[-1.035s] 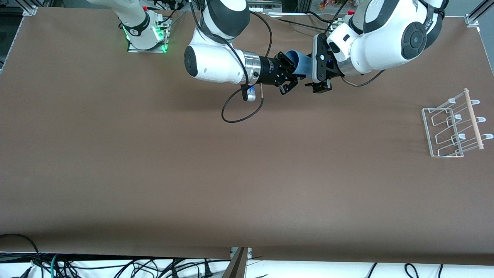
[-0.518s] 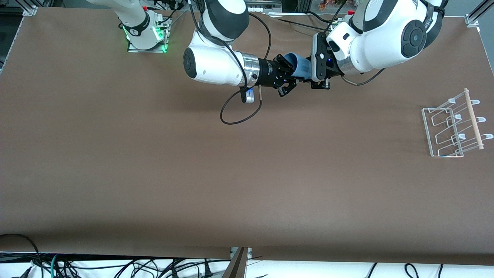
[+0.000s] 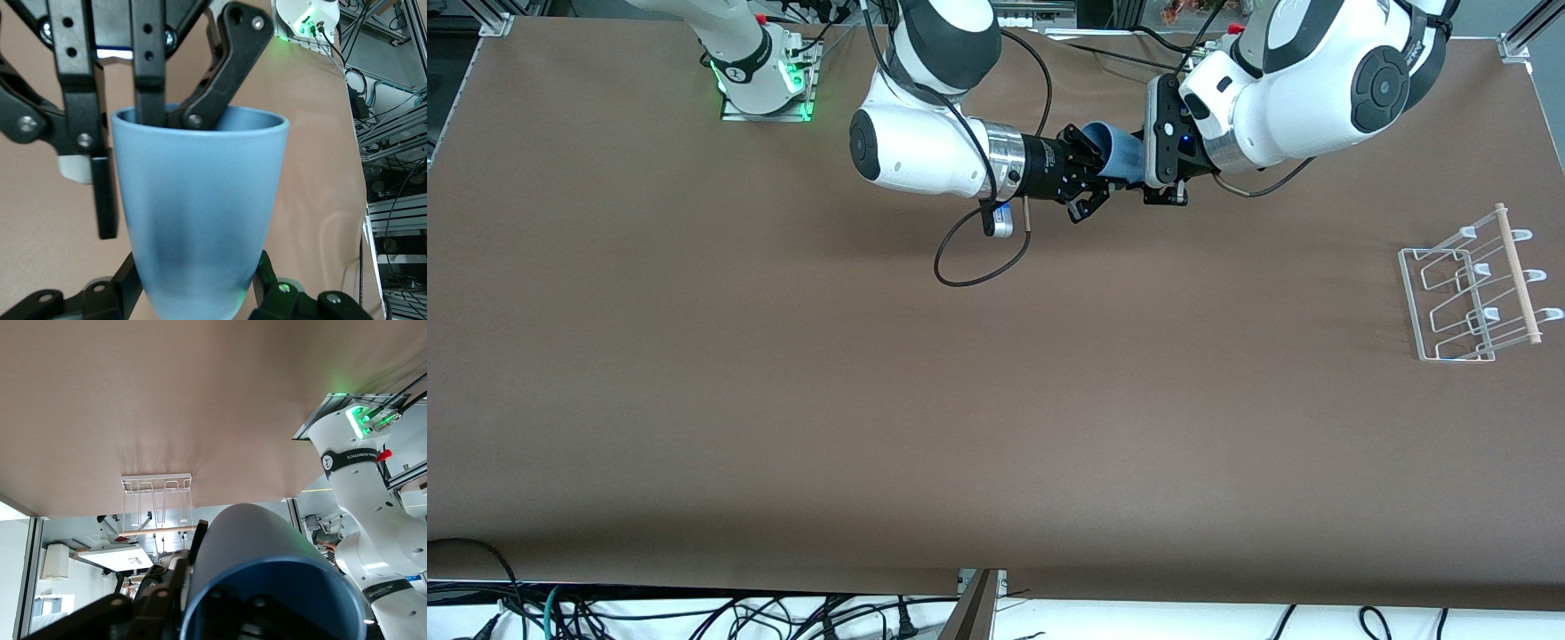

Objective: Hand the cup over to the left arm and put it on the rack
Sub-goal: 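Close the left gripper around the cup rim beside the right gripper, then open the right gripper and pull it away from the cup, then carry the cup to the rack with the left gripper while the right gripper retracts, then lower the cup onto a rack peg with the left gripper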

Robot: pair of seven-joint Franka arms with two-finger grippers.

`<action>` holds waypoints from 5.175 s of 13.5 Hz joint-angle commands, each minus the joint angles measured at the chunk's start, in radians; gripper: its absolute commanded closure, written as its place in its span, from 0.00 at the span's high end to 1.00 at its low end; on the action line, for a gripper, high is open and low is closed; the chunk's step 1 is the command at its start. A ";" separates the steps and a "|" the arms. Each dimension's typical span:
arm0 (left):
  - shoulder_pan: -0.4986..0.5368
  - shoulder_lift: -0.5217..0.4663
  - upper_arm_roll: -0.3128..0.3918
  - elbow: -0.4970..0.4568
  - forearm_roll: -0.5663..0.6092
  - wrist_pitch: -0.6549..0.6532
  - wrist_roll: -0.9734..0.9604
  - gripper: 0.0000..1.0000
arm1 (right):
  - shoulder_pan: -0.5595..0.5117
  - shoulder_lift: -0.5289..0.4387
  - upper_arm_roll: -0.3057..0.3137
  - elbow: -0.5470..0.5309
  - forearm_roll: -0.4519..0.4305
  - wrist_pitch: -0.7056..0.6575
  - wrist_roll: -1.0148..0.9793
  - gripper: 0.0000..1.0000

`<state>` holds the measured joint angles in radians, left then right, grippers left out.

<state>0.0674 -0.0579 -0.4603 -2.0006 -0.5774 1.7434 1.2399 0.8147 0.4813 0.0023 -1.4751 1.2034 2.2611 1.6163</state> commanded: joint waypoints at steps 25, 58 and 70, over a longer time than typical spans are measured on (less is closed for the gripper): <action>0.120 0.199 0.200 0.157 1.385 -0.232 -0.008 0.00 | -0.406 -0.366 -0.248 -0.017 -0.876 -0.928 -1.374 0.99; 0.328 0.035 0.269 -0.580 2.263 0.182 -0.295 0.00 | -0.629 -0.323 0.007 0.007 -1.246 -0.727 -1.622 0.99; 0.328 0.038 0.265 -0.509 2.167 0.186 -0.286 1.00 | -0.628 -0.323 0.005 0.007 -1.231 -0.712 -1.624 0.99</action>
<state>0.3916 0.0027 -0.1895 -2.5451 1.6500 1.9200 0.9446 0.1910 0.1548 0.0033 -1.4869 -0.0416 1.5538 0.0014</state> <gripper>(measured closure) 0.000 0.004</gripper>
